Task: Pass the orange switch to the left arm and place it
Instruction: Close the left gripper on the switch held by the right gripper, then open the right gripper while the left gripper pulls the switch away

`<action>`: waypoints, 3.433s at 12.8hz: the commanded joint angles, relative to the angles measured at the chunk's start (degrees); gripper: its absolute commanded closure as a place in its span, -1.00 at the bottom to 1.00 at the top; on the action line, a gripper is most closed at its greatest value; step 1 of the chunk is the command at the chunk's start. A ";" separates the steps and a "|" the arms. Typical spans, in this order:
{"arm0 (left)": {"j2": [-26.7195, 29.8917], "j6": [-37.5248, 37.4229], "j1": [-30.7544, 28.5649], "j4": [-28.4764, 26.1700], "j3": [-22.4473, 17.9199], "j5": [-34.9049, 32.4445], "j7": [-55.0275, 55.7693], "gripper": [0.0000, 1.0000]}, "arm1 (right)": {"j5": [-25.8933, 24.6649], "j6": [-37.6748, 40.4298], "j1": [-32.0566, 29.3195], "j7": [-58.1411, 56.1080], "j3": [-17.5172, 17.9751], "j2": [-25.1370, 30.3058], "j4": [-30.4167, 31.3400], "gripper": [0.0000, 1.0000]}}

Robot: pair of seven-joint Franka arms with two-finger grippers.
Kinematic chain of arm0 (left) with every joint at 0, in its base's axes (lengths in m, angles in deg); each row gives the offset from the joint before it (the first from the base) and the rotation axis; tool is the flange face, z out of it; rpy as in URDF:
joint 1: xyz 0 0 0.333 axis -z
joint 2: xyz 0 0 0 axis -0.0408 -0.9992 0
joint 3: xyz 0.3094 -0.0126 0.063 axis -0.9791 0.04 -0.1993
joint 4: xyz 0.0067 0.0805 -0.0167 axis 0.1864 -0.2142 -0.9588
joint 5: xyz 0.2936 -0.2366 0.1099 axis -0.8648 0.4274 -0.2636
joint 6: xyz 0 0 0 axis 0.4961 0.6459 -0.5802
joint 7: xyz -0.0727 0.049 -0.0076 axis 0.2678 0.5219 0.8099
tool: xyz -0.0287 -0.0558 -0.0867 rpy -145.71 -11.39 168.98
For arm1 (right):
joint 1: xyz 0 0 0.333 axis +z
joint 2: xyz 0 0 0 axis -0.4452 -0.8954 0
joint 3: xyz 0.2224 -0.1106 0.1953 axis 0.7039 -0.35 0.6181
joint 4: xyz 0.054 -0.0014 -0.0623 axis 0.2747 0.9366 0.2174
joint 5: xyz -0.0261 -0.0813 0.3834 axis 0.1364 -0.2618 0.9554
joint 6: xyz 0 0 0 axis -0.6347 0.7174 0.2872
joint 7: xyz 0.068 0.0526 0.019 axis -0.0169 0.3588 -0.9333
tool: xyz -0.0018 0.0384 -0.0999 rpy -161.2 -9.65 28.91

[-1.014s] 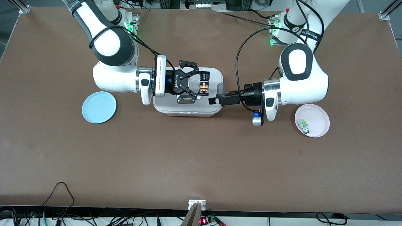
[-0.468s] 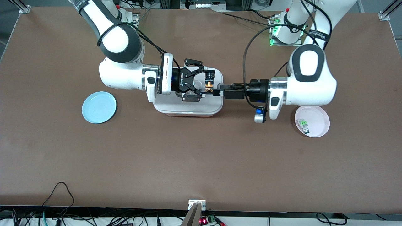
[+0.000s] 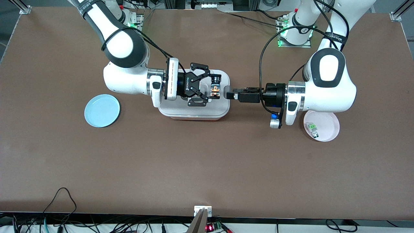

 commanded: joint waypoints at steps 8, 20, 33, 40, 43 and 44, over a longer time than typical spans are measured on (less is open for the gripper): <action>0.83 5.99 0.95 -3.69 2.74 5.94 -11.73 -0.64 | 0.77 -0.99 0.19 -1.52 0.55 -2.58 -1.51 0.46; 0.48 9.87 2.36 -3.69 2.92 7.09 -11.82 0.53 | 0.77 -1.08 0.28 -1.52 0.55 -2.58 -1.51 0.47; 0.74 9.43 2.18 -3.60 2.92 6.82 -11.03 0.95 | 0.94 -0.99 0.19 -0.37 0.55 -2.50 -1.51 -1.00; 0.66 7.95 0.51 -2.90 2.49 -3.87 -11.47 0.94 | -0.89 -0.73 -1.30 -0.29 0.38 -2.15 -0.98 -1.00; 0.66 5.06 -1.41 -2.46 2.40 -14.84 -12.00 0.94 | -4.50 0.67 -4.02 -0.46 0.29 -1.44 -0.11 -1.00; 0.57 2.34 -2.55 -1.59 2.40 -19.24 -13.57 0.95 | -5.20 1.63 -4.64 -0.46 -0.06 -1.09 0.59 -1.00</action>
